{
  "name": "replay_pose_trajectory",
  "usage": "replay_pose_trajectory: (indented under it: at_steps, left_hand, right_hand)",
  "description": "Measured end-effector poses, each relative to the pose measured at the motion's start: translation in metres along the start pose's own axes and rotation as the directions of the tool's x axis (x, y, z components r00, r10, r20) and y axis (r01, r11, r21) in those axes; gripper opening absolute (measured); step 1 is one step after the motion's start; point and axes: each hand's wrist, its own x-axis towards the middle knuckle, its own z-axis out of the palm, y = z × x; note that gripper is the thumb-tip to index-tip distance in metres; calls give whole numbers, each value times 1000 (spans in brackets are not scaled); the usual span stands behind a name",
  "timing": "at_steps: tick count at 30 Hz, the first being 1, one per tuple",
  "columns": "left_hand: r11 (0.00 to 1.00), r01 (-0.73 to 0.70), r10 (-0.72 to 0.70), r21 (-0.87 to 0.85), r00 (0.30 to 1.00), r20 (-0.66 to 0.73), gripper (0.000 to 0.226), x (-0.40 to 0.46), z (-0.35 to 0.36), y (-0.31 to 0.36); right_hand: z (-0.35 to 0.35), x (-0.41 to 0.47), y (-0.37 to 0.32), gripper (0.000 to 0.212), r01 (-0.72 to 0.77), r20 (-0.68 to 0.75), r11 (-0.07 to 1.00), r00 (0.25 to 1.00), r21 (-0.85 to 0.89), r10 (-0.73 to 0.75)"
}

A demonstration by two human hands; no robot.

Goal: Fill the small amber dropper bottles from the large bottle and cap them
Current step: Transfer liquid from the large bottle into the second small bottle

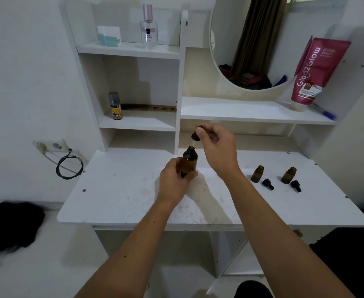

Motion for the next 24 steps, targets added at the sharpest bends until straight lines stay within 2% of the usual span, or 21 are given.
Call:
replay_pose_trajectory:
  at_steps: [6, 10, 14, 24]
  left_hand:
    - [1000, 1, -3, -29, 998, -56, 75, -10, -3, 3]
    - [999, 2, -9, -44, 989, -149, 62, -26, -4, 3]
    - [999, -36, 36, -2, 998, -55, 52, -45, 14, 4]
    - [991, -92, 107, -102, 982, 157, 57, -54, 102, 31]
  right_hand:
    - [-25, 8, -26, 14, 117, -112, 990, 988, 81, -107]
    - [-51, 5, -25, 15, 137, -173, 987, 978, 81, -121]
    - [-82, -11, -10, 18, 101, -206, 994, 974, 44, -90]
    - [-163, -28, 27, 17, -21, -349, 1000, 937, 4, 21]
